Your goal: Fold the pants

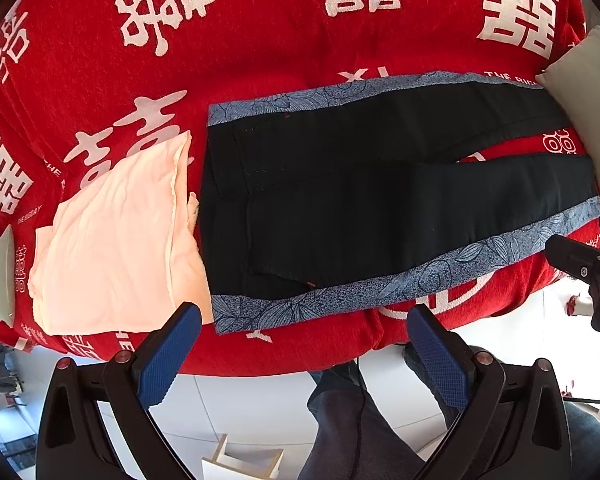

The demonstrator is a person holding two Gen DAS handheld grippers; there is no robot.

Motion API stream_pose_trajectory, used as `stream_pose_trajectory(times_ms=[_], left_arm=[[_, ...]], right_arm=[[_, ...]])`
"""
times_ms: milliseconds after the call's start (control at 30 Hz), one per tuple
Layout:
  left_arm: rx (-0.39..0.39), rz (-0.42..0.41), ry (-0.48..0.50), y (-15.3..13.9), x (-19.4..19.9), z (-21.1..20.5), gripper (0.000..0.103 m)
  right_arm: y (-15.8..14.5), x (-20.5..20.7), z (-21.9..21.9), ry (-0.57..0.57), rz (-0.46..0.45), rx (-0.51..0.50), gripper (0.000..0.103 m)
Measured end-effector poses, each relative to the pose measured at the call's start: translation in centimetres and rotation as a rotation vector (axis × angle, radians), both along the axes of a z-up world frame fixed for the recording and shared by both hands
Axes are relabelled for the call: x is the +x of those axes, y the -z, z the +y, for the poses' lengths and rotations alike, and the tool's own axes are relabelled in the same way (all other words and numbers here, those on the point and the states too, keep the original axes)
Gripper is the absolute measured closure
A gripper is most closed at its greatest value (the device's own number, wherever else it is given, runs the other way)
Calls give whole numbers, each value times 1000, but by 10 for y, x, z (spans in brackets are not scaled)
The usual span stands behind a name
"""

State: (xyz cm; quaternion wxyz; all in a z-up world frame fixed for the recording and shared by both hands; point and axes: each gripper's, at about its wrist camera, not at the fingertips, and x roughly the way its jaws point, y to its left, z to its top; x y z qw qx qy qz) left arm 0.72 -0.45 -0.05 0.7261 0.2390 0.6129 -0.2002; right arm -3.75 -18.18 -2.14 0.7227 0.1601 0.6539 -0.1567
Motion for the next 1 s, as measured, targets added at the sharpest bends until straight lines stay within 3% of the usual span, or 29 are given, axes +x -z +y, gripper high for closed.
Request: stream_pose_trajectory(times_ms=[433,700,1000], left_arm=[[11,-3,-18,1,1,-5,0],[31,-13,-104,3,3,-15,0],[46,-18,-248,15,-3,-20,0]], right_arm=[[3,0,-6,-14,-4,18,0],[2,5,-23,-26,-42,46,0],[17,2,-33,-117,-44,63,0]])
